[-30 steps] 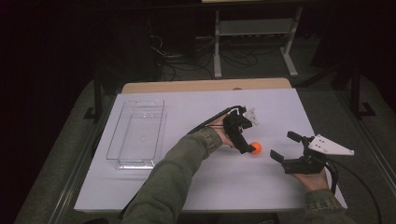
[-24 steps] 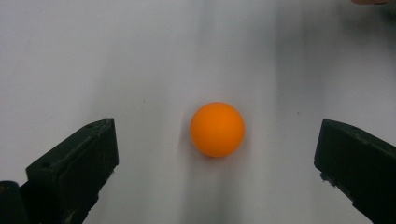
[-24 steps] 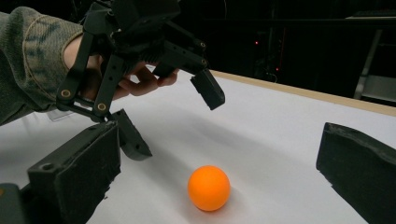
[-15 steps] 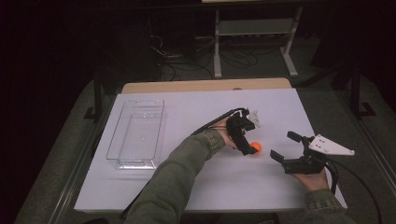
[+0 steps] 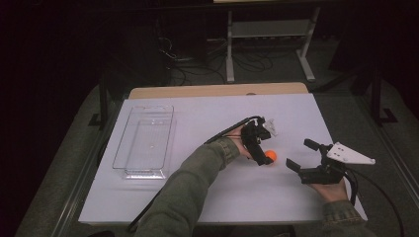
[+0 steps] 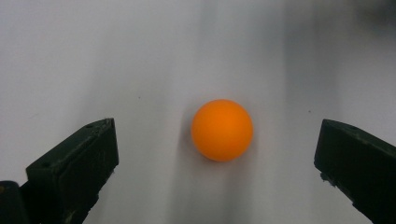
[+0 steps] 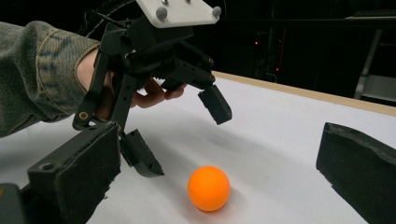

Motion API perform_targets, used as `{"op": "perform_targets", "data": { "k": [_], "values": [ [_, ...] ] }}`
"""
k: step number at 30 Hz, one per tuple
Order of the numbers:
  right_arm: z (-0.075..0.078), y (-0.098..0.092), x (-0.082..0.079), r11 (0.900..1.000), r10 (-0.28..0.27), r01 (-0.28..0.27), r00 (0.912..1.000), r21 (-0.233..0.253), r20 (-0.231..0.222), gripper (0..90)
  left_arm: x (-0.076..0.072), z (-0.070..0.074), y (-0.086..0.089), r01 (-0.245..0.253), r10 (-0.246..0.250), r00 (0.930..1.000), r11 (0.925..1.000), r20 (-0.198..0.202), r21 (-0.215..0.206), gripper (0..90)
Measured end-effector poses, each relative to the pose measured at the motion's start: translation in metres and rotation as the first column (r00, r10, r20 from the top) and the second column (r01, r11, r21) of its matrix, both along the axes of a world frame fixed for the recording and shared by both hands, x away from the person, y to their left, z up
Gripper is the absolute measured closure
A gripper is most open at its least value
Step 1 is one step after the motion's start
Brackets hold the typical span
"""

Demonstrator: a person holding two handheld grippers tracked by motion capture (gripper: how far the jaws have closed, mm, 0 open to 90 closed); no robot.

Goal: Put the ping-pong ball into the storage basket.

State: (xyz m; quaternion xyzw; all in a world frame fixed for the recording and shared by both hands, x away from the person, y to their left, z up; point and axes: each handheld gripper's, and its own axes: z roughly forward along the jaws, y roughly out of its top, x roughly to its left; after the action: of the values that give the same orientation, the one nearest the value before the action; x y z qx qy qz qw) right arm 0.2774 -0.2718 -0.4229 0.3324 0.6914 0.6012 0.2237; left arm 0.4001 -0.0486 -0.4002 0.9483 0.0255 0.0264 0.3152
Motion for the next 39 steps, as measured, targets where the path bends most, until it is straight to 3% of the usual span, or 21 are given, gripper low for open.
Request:
{"op": "perform_targets", "data": {
  "k": [25, 39],
  "values": [
    [0.0, -0.001, 0.0, 1.0, -0.004, 0.004, 1.0, 0.004, 0.004, 0.0, -0.001, -0.022, -0.01, 0.033, -0.033, 0.9995, 0.9993, 0.005, 0.017, 0.0],
    [0.0, -0.001, 0.0, 1.0, 0.0, 0.0, 1.0, 0.003, -0.001, 0.0, 0.001, -0.031, -0.011, 0.025, -0.025, 0.9997, 0.9996, -0.006, -0.008, 3.1]
  ]
}}
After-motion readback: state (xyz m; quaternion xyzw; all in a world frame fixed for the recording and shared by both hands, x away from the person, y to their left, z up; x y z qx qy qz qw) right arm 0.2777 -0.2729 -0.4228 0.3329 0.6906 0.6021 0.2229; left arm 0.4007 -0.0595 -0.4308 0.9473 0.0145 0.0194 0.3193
